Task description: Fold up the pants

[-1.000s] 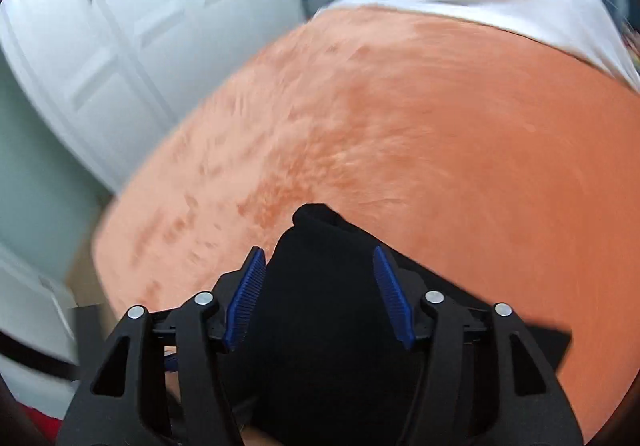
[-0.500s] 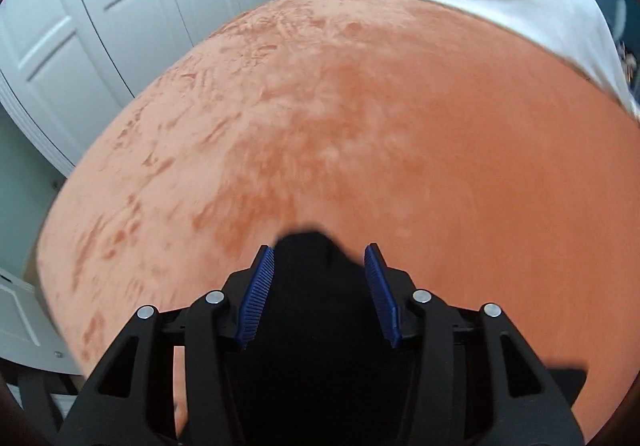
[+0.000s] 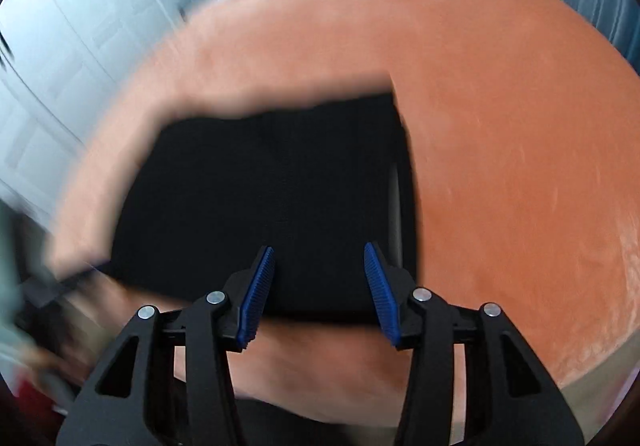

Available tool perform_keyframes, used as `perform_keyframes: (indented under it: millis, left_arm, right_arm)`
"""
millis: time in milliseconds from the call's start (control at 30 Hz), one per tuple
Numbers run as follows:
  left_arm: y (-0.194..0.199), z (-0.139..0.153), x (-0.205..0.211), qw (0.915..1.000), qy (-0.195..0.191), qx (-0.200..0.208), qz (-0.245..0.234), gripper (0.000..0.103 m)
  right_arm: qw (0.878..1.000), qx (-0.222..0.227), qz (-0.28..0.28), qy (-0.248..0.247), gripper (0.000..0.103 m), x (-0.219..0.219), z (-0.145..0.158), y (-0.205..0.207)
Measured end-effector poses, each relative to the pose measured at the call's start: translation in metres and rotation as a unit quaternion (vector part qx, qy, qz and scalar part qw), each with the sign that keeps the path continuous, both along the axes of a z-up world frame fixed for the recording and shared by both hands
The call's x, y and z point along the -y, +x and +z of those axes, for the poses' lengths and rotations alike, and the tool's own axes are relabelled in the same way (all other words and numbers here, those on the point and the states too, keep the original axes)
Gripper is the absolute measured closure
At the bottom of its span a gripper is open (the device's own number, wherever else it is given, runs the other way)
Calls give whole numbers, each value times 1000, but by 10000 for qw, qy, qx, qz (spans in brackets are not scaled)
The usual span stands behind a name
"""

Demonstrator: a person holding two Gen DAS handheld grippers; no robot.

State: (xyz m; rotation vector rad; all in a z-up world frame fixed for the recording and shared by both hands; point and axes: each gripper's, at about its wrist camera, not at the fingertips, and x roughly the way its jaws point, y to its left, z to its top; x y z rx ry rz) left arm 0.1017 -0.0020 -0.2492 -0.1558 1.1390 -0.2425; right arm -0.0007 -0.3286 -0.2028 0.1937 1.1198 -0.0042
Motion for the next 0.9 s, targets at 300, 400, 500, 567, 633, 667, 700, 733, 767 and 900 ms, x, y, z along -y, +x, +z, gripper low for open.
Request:
perform_keyframes:
  millis: [300, 400, 500, 567, 633, 667, 700, 733, 767, 900]
  left_arm:
    - [-25, 42, 13, 9994, 53, 343, 12, 11]
    - [-37, 31, 28, 9985, 359, 344, -220, 11]
    - [-39, 15, 42, 9964, 744, 226, -336, 11]
    - [-36, 8, 44, 9948, 943, 231, -298, 11]
    - [-30, 4, 42, 9933, 1126, 219, -122, 12]
    - [-22, 3, 36, 9923, 1217, 216, 71, 12]
    - [-18, 3, 31, 9914, 1270, 228, 220, 11]
    - [-13, 1, 25, 9911, 1268, 238, 335, 11]
    - [-7, -5, 18, 9906, 1294, 142, 416, 8]
    - [0, -16, 6, 9931, 1112, -6, 380, 5]
  right_arm:
    - [9980, 559, -157, -260, 50, 18, 13, -57]
    - [9966, 574, 105, -574, 51, 10, 3, -60]
    - [9942, 744, 226, -744, 51, 15, -9, -55]
    - [9936, 794, 263, -756, 52, 11, -14, -42]
    - [9943, 776, 334, -655, 59, 10, -21, -31]
    - [9962, 745, 309, -336, 72, 14, -21, -27]
    - [9962, 814, 201, -247, 74, 20, -16, -26]
    - [9954, 928, 101, -228, 80, 24, -9, -29]
    - [9953, 946, -41, -215, 79, 32, -8, -32]
    - [9972, 689, -254, 153, 78, 47, -31, -34]
